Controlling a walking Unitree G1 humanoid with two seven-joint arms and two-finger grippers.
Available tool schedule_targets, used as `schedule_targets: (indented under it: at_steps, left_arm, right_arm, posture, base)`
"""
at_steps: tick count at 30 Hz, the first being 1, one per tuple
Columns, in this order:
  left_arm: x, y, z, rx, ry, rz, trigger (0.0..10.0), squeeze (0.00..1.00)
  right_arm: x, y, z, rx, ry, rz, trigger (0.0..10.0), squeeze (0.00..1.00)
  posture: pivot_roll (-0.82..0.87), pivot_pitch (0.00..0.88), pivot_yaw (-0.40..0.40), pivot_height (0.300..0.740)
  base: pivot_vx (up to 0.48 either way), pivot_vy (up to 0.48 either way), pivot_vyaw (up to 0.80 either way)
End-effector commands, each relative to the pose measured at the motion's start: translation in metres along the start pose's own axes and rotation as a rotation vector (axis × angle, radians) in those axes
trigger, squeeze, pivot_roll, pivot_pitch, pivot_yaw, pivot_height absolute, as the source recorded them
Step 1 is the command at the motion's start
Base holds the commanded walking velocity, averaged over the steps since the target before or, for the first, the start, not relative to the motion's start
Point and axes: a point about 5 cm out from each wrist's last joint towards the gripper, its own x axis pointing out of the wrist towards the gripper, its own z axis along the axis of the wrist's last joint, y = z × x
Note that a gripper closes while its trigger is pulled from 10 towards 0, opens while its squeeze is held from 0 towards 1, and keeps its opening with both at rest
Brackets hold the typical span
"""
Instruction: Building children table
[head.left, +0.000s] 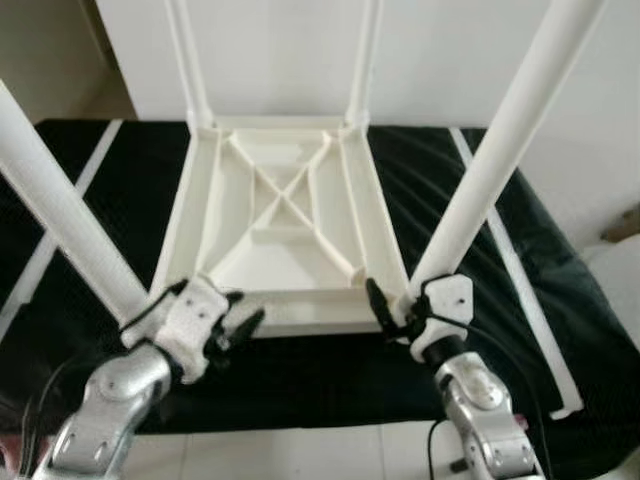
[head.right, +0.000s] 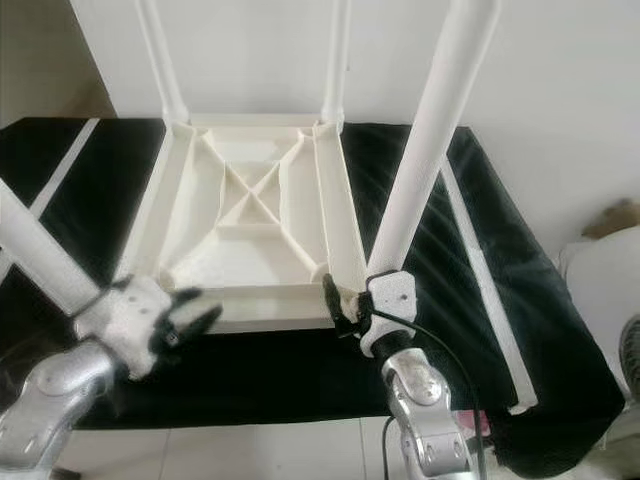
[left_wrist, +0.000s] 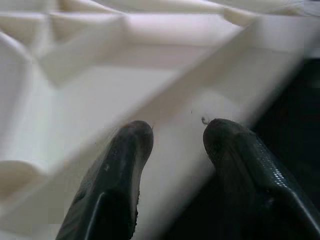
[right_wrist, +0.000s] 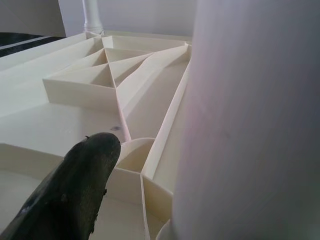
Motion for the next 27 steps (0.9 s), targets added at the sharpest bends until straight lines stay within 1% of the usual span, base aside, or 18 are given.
schedule_targets:
  at_steps: [1, 3, 4, 5, 7, 8, 9, 10, 12, 14, 15, 17, 18, 20, 23, 25, 26, 27]
  left_arm:
    - [-0.006, -0.014, -0.004, -0.004, 0.044, -0.119, 10.0, 0.0]
    - [-0.009, -0.017, -0.006, 0.012, 0.061, -0.143, 10.0, 0.0]
    - [-0.013, -0.015, -0.012, 0.063, 0.108, -0.105, 10.0, 0.0]
    - [-0.013, -0.015, -0.012, 0.063, 0.108, -0.105, 10.0, 0.0]
    - [-0.013, -0.01, -0.014, 0.066, 0.115, -0.04, 10.0, 0.0]
    - [-0.014, -0.01, -0.01, -0.04, 0.078, -0.026, 10.0, 1.0]
    - [-0.015, -0.01, -0.009, -0.071, 0.069, -0.025, 10.0, 1.0]
    - [-0.015, -0.01, -0.009, -0.071, 0.069, -0.025, 10.0, 1.0]
    - [-0.022, -0.018, -0.006, -0.086, 0.073, -0.084, 10.0, 1.0]
    - [-0.034, -0.016, -0.008, -0.091, 0.107, -0.082, 10.0, 1.0]
    - [-0.044, -0.013, -0.007, -0.114, 0.105, -0.079, 10.0, 1.0]
    - [-0.059, -0.008, -0.001, -0.138, 0.078, -0.076, 10.0, 1.0]
    - [-0.065, -0.005, 0.003, -0.112, 0.064, -0.054, 10.0, 1.0]
    - [-0.076, 0.001, 0.004, -0.105, 0.054, -0.018, 10.0, 0.0]
    - [-0.083, 0.008, 0.004, -0.104, 0.041, 0.032, 10.0, 0.0]
    - [-0.083, 0.017, 0.009, -0.03, -0.012, 0.173, 10.0, 0.0]
    - [-0.083, 0.017, 0.009, -0.03, -0.012, 0.173, 10.0, 0.0]
    - [-0.082, 0.019, 0.011, -0.009, -0.026, 0.215, 10.0, 0.0]
  right_arm:
    - [0.0, 0.0, -0.006, 0.012, 0.025, 0.014, 10.0, 0.0]
    - [0.0, -0.001, -0.007, 0.012, 0.025, 0.013, 10.0, 0.0]
    - [0.001, -0.002, -0.007, 0.012, 0.026, 0.012, 10.0, 0.0]
    - [0.001, -0.002, -0.007, 0.012, 0.026, 0.012, 10.0, 0.0]
    - [0.003, -0.003, -0.008, 0.013, 0.025, 0.011, 10.0, 0.0]
    - [0.005, -0.003, -0.008, 0.015, 0.023, 0.014, 10.0, 0.0]
    - [0.005, -0.003, -0.008, 0.016, 0.022, 0.014, 10.0, 0.0]
    - [0.005, -0.003, -0.008, 0.016, 0.022, 0.014, 10.0, 0.0]
    - [0.006, -0.002, -0.008, 0.019, 0.021, 0.02, 10.0, 0.0]
    - [0.007, -0.001, -0.008, 0.021, 0.021, 0.028, 10.0, 0.0]
    - [0.008, -0.001, -0.008, 0.022, 0.021, 0.033, 10.0, 0.0]
    - [0.009, -0.001, -0.009, 0.022, 0.02, 0.039, 10.0, 0.0]
    - [0.011, -0.001, -0.009, 0.022, 0.019, 0.041, 10.0, 0.0]
    - [0.013, -0.001, -0.009, 0.022, 0.015, 0.044, 10.0, 0.0]
    - [0.014, -0.001, -0.008, 0.023, 0.012, 0.046, 10.0, 0.0]
    - [0.015, -0.001, -0.009, 0.024, 0.009, 0.048, 10.0, 0.0]
    - [0.015, -0.001, -0.009, 0.024, 0.009, 0.048, 10.0, 0.0]
    - [0.016, -0.001, -0.009, 0.025, 0.008, 0.05, 10.0, 0.0]
  posture:
    - [-0.07, 0.124, -0.029, 0.74]
    - [-0.07, 0.124, -0.029, 0.74]
    - [-0.06, 0.124, -0.034, 0.74]
    - [-0.06, 0.124, -0.034, 0.74]
    - [-0.05, 0.124, -0.039, 0.74]
    - [-0.04, 0.125, -0.041, 0.74]
    - [-0.04, 0.125, -0.041, 0.74]
    - [-0.04, 0.125, -0.041, 0.74]
    - [-0.03, 0.126, -0.047, 0.74]
    - [-0.02, 0.127, -0.053, 0.74]
    - [-0.02, 0.128, -0.056, 0.74]
    - [-0.01, 0.127, -0.057, 0.74]
    - [-0.01, 0.126, -0.058, 0.74]
    - [-0.01, 0.126, -0.058, 0.74]
    - [0.0, 0.121, -0.058, 0.74]
    - [0.0, 0.118, -0.061, 0.74]
    - [0.0, 0.118, -0.061, 0.74]
    - [0.0, 0.118, -0.061, 0.74]
  base:
    - [0.0, 0.0, 0.0]
    - [0.0, 0.0, 0.0]
    - [0.0, 0.0, 0.0]
    - [0.0, 0.0, 0.0]
    - [0.0, 0.0, 0.0]
    - [0.0, 0.0, 0.0]
    - [0.0, 0.0, 0.0]
    - [0.0, 0.0, 0.0]
    - [0.0, 0.0, 0.0]
    - [0.0, 0.0, 0.0]
    - [0.0, 0.0, 0.0]
    - [0.0, 0.0, 0.0]
    - [0.0, 0.0, 0.0]
    - [0.0, 0.0, 0.0]
    - [0.0, 0.0, 0.0]
    - [0.0, 0.0, 0.0]
    - [0.0, 0.0, 0.0]
    - [0.0, 0.0, 0.0]
